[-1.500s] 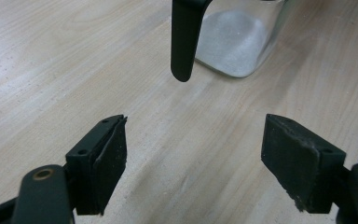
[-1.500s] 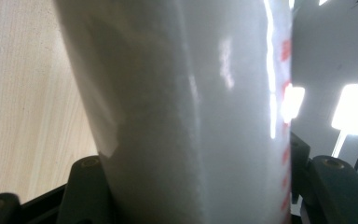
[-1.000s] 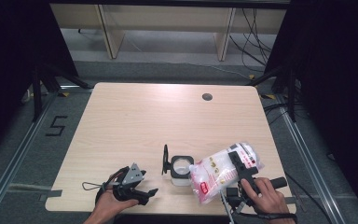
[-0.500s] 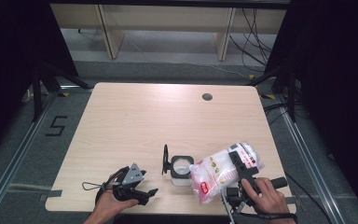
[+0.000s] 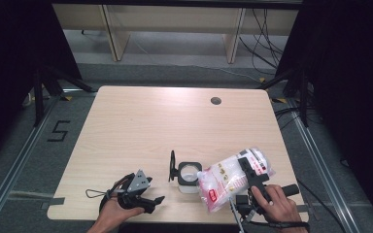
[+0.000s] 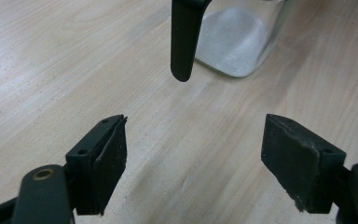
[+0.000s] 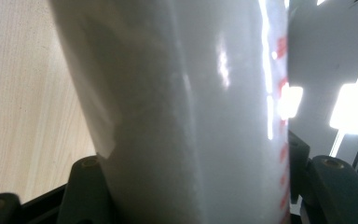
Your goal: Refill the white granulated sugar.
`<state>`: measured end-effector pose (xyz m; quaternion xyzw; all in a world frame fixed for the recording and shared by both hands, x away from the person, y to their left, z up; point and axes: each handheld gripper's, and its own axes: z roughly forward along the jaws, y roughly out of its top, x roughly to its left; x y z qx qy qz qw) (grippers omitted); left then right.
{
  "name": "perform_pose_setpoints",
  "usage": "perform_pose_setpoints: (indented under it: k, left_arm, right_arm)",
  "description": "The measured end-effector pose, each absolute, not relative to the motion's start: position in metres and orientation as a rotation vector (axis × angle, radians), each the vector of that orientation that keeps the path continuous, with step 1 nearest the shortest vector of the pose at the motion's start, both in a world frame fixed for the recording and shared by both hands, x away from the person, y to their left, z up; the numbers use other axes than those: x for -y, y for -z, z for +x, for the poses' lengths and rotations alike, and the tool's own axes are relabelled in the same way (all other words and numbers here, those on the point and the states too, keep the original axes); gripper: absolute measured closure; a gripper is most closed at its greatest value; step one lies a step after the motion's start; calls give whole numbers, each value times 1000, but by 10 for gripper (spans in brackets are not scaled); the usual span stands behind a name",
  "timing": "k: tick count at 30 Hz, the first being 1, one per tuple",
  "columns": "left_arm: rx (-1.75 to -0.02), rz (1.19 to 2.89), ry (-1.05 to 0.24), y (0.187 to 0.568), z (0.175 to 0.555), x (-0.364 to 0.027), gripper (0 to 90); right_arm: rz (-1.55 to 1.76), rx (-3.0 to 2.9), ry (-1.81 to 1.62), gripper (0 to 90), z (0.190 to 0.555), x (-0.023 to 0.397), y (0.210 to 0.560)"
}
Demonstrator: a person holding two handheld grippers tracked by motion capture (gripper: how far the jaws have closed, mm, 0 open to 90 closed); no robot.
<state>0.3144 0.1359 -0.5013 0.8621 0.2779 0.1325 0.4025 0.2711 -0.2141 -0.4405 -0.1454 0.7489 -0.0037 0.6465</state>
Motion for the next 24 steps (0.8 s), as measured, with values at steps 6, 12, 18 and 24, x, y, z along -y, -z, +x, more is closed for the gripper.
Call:
perform_pose_setpoints:
  k: [6,12,18,24]
  left_arm:
    - [-702,2180,-340,501,315,-136,220]
    - [-702,2180,-340,501,315,-136,220]
    - [-720,2172,-329,502,314,-136,219]
    - [-703,2180,-340,501,315,-136,220]
  right_arm:
    - [-352,-1694,8,420,272,215,439]
    - [-367,-1692,7,420,273,214,439]
    - [-342,-1696,8,420,272,215,440]
    - [-281,-1710,1,421,269,216,444]
